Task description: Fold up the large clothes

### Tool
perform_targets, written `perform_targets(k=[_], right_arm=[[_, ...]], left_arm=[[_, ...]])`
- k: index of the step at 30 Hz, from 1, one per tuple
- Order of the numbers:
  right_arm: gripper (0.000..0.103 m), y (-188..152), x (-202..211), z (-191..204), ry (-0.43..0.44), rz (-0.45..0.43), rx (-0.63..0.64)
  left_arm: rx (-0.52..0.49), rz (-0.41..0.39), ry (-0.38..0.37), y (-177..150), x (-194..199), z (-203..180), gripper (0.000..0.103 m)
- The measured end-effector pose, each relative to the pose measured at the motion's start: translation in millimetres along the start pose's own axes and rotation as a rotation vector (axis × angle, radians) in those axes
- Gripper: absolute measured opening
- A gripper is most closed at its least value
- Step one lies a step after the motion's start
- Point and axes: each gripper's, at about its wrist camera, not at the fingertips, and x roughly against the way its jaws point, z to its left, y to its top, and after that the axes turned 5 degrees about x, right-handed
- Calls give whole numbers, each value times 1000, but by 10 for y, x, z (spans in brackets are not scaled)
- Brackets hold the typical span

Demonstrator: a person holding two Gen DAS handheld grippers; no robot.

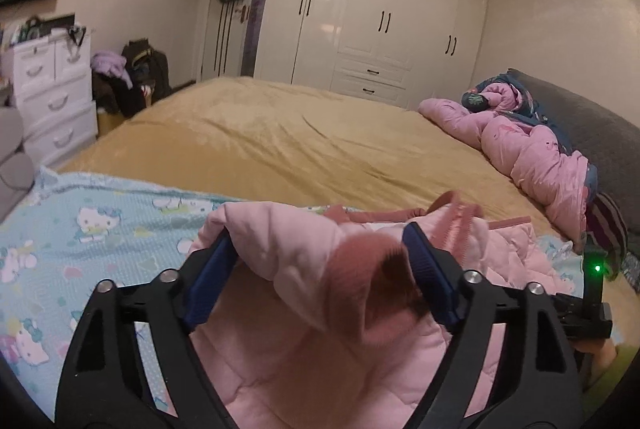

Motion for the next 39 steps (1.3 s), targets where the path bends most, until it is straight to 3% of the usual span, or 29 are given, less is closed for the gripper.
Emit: perform_targets(k=[2, 4, 6, 8, 11, 14, 19, 23, 27, 29, 31, 32, 34, 36, 39], right_arm=[[93, 15, 95, -42, 27, -26, -18], [93, 17, 244, -129, 29, -72, -50], [93, 17, 417, -268, 14, -137, -87], [94, 26, 545, -423, -32, -187, -119], [97, 21, 648, -661, -121, -196, -169], [97, 69, 616, -898, -221, -165, -192], [97, 26, 416, -1171, -248, -76, -179], [96, 47, 311, -1184, -263, -77, -151], [83, 123, 217, -1187, -237, -104, -116], [77, 156, 147, -1162, -240, -88, -92], [68, 173, 85, -1157, -247, -72, -77], [57, 175, 62, -1158, -248, -69, -69], [42, 159, 89, -1105, -263, -93, -42], [25, 143, 180, -1093, -270, -131, -43], [19, 151, 363, -1099, -274, -194, -55]], left_arm=[[-14, -18, 16, 8, 49, -23, 81], [-46, -75, 75, 20, 141, -40, 94], [-81, -134, 136, 37, 231, -43, 94], [-94, -142, 174, 39, 235, -3, 94], [-67, -78, 219, -10, 65, 179, 94], [-12, 43, 221, -132, -229, 427, 94], [53, 222, 168, -409, -647, 680, 94], [58, 249, 135, -546, -757, 678, 94], [31, 245, 143, -592, -827, 618, 91], [24, 244, 142, -577, -838, 615, 85], [16, 238, 144, -563, -833, 626, 71], [15, 237, 140, -558, -841, 630, 67], [10, 226, 147, -549, -835, 630, 41], [25, 209, 150, -535, -813, 671, 26], [42, 187, 122, -497, -760, 688, 18]])
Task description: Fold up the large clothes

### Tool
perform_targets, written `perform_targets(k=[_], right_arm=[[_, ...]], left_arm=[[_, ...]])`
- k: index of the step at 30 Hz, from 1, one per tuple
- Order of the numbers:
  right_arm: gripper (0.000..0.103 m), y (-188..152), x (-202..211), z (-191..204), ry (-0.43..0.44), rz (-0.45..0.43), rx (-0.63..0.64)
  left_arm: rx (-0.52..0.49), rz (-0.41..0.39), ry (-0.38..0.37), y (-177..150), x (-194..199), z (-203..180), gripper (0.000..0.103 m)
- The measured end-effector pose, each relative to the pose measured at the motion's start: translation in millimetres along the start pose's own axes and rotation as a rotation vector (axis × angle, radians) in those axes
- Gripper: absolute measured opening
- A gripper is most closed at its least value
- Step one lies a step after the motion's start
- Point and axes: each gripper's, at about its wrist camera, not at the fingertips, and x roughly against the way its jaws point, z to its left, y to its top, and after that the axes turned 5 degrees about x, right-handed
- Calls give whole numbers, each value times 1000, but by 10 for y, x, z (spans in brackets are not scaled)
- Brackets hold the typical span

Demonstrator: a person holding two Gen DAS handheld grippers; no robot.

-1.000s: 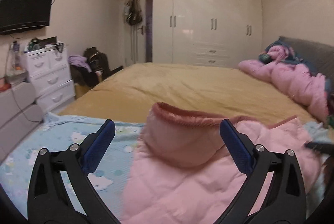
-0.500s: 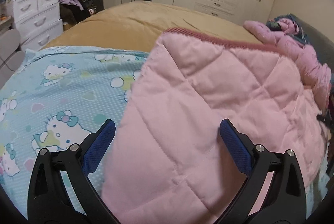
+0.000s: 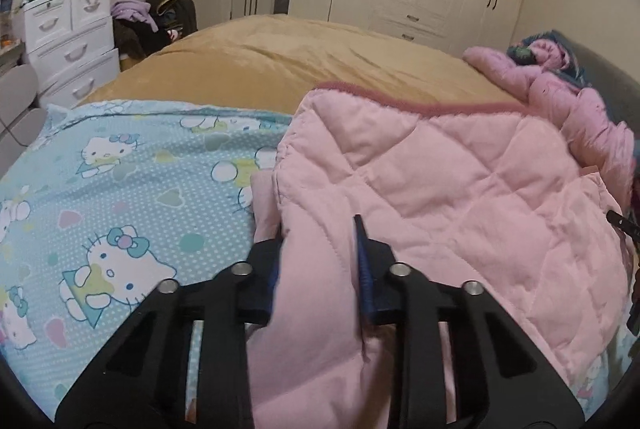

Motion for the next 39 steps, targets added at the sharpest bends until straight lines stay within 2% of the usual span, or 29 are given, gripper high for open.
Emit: perform_targets(k=[5, 8, 13, 15, 18, 22, 32, 35, 36, 37, 38, 39], right_arm=[[17, 263, 372, -124, 16, -156, -59], [17, 417, 360, -82, -12, -178, -32], [17, 463, -5, -111, -58, -95, -54], [17, 378, -200, -146, -80, -40, -69], [18, 205, -463, -210, -67, 47, -110], [25, -22, -756, -292, -31, 137, -146], [33, -167, -875, -372, 8, 153, -202], [44, -198, -825, -418, -10, 150, -229], [55, -204, -784, -449, -36, 157, -252], [61, -227, -762, -478, -48, 163, -264], [72, -237, -730, -507, -59, 171, -278], [85, -248, -672, -548, -71, 175, -295]], left_arm=[[-20, -122, -19, 215, 335, -113, 14], [-48, -155, 10, 332, 410, -215, 14], [-101, -53, 104, 475, -96, -274, 14], [-128, -15, 140, 407, -276, -283, 15], [-148, 51, 183, 243, -529, -209, 21], [-119, 68, 173, 90, -635, -97, 26], [-85, 68, 155, 14, -667, -72, 32], [-65, 72, 166, 6, -611, -36, 39], [-60, 70, 180, 4, -583, -30, 48], [-52, 71, 201, 1, -546, -14, 60], [-42, 73, 208, 4, -518, 11, 65], [-24, 75, 213, 0, -467, 52, 76]])
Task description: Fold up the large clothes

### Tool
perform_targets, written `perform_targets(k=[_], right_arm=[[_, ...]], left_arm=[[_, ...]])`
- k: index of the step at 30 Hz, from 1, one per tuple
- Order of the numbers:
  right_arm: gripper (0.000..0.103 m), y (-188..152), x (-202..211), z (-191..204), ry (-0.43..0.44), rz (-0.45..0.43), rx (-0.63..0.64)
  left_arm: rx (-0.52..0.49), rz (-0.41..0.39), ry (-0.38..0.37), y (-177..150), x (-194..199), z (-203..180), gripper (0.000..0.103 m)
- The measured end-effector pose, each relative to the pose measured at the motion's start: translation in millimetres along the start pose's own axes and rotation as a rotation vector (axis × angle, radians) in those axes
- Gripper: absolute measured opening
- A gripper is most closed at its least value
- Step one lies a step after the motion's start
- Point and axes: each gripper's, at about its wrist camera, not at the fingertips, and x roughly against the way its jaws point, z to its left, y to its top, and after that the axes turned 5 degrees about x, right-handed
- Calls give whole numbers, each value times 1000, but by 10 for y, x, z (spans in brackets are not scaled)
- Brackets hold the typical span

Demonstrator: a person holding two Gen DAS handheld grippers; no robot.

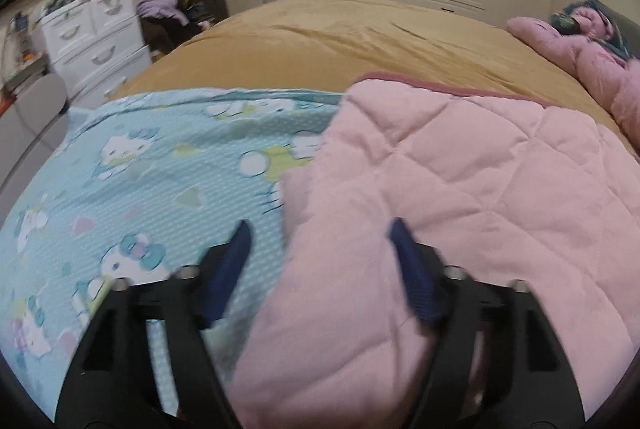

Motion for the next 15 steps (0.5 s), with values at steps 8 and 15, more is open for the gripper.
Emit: perform_targets(k=[8, 15], right_arm=[[94, -229, 566, -86, 79, -106, 16], [99, -276, 1088, -18, 152, -198, 68]], left_arm=[[43, -29, -16, -114, 463, 229, 93], [73, -83, -45, -131, 843, 245, 94]])
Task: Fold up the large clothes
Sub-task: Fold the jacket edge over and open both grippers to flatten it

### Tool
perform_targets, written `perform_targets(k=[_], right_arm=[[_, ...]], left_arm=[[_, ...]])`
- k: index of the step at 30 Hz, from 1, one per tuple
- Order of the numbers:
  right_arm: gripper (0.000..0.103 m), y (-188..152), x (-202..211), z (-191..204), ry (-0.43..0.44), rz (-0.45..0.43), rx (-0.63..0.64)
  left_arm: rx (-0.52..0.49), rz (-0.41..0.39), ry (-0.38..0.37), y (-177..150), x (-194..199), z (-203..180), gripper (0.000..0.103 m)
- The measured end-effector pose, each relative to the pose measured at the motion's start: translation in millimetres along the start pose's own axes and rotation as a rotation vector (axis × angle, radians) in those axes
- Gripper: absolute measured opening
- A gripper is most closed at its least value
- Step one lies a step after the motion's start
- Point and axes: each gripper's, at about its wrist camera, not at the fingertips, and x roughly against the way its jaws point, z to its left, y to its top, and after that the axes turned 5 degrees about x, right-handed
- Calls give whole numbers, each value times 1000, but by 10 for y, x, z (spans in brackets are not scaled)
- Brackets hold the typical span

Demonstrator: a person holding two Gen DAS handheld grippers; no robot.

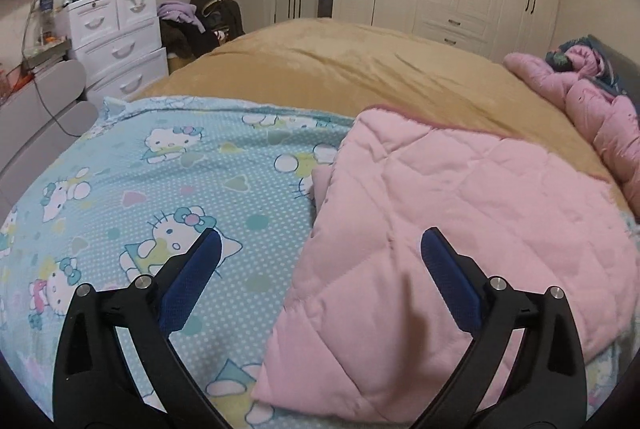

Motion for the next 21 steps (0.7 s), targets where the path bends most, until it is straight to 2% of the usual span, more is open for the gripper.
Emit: perform_targets(k=[6, 9, 11, 15, 19, 21], right_arm=[[99, -1, 292, 169, 58, -26, 44], [99, -42, 377, 301, 83, -21, 76], [99, -91, 396, 471, 92, -5, 126], [99, -216, 337, 863, 126, 42, 238], [99, -320, 189, 1341, 167, 71, 354], [99, -347, 25, 1570, 158, 106, 411]], left_arm=[[-15, -56, -28, -3, 329, -101, 94], [-29, -61, -40, -24, 438, -190, 94], [-35, -57, -77, -75, 511, -322, 94], [-135, -20, -122, -251, 528, -726, 94], [-213, 31, -148, -432, 379, -1124, 94], [-261, 65, -148, -493, 232, -1337, 94]])
